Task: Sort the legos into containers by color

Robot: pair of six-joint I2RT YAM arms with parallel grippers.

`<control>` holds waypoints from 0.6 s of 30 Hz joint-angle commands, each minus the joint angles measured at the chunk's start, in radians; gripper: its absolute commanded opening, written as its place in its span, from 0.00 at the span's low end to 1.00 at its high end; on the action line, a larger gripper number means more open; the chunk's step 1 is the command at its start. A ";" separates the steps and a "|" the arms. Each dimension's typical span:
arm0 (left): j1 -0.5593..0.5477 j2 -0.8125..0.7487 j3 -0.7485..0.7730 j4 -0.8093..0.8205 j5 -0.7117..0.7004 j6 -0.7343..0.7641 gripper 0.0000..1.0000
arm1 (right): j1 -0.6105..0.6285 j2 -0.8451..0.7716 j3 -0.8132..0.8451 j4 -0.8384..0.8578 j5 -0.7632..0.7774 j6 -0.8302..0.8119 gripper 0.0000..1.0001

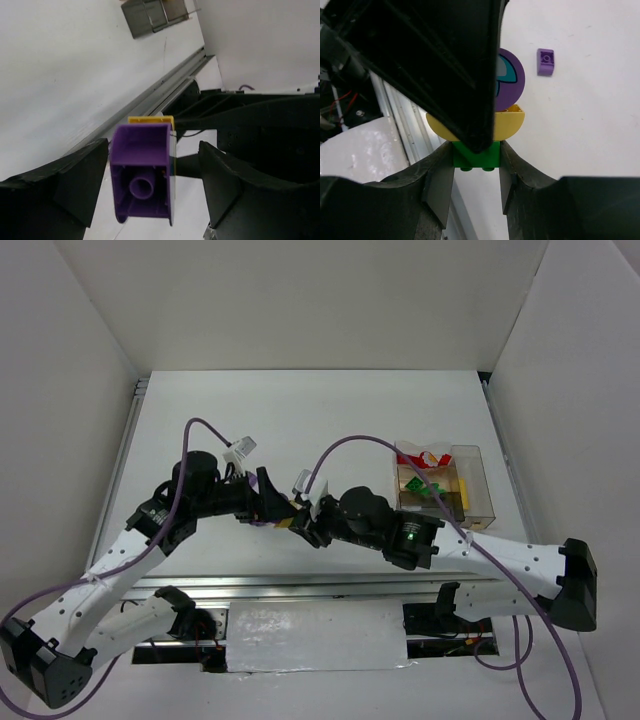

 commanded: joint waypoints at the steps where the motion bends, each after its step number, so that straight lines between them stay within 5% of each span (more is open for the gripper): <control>1: -0.008 -0.007 0.004 0.082 0.096 -0.010 0.83 | 0.024 0.016 0.031 0.028 0.128 -0.037 0.00; 2: -0.008 -0.002 0.004 0.073 0.090 -0.005 0.77 | 0.028 0.019 0.037 0.031 0.136 -0.040 0.00; 5: -0.008 -0.001 0.016 0.044 0.087 0.015 0.34 | 0.031 0.036 0.048 0.034 0.167 -0.049 0.00; 9: -0.009 0.001 0.051 -0.002 0.071 0.062 0.00 | 0.033 0.041 0.047 0.028 0.161 -0.063 0.00; 18: -0.003 -0.065 0.102 -0.011 -0.048 0.107 0.00 | -0.002 -0.114 -0.201 0.180 0.063 -0.075 0.00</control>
